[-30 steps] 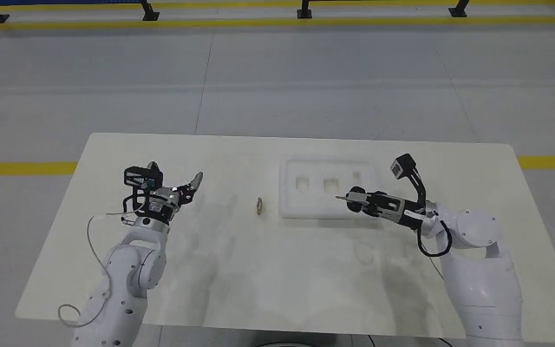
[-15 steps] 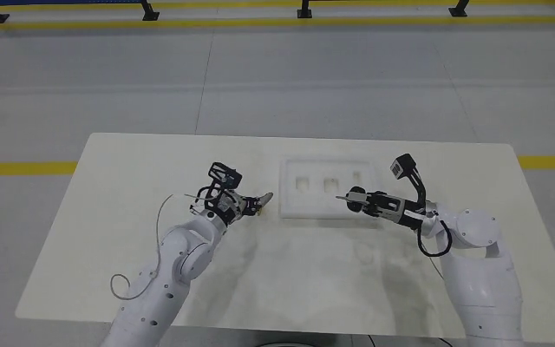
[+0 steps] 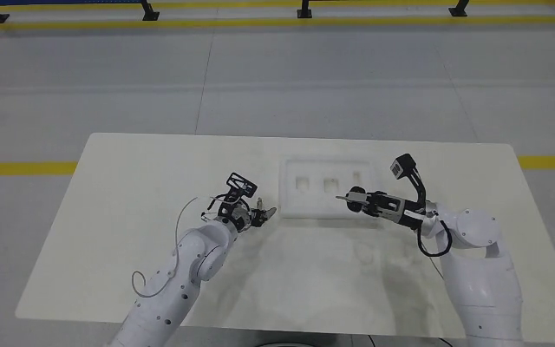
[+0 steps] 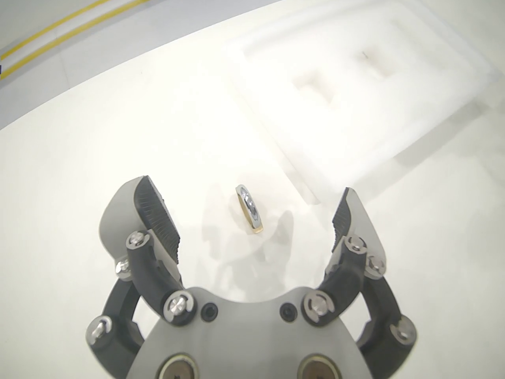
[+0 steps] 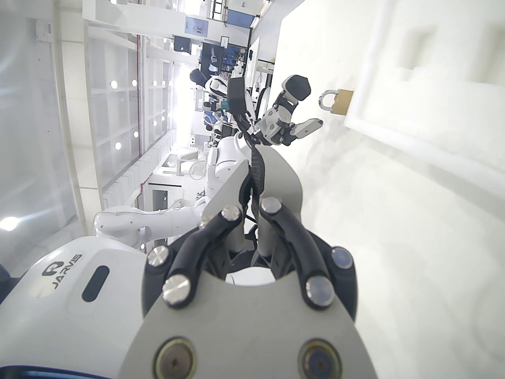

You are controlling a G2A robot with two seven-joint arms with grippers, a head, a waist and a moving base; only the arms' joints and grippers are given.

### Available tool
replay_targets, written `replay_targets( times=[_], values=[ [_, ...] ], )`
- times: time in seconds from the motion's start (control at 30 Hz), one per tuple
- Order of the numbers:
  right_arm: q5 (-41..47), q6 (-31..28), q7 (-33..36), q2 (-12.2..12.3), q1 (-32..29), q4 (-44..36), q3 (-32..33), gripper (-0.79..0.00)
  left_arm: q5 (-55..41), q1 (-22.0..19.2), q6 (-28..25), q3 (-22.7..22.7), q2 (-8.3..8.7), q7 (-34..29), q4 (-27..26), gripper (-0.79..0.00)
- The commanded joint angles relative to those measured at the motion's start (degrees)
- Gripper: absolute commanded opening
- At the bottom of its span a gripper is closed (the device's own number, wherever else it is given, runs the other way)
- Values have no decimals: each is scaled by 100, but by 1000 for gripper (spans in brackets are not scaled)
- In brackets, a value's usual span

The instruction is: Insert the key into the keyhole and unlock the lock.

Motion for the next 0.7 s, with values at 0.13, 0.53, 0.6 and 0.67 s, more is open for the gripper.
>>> replay_targets(
  times=[0.13,0.53,0.6,0.67],
  values=[
    [0,0,0,0,0,0,0,-785,-50,-11,36,13,-16,-6,25,0],
    [0,0,0,0,0,0,0,-785,-26,-82,1,94,-45,6,137,-585],
    [0,0,0,0,0,0,0,-785,-47,-84,-13,97,-48,-12,144,-637],
    [0,0,0,0,0,0,0,-785,-55,-81,-22,96,-50,-21,151,-686]
  ],
)
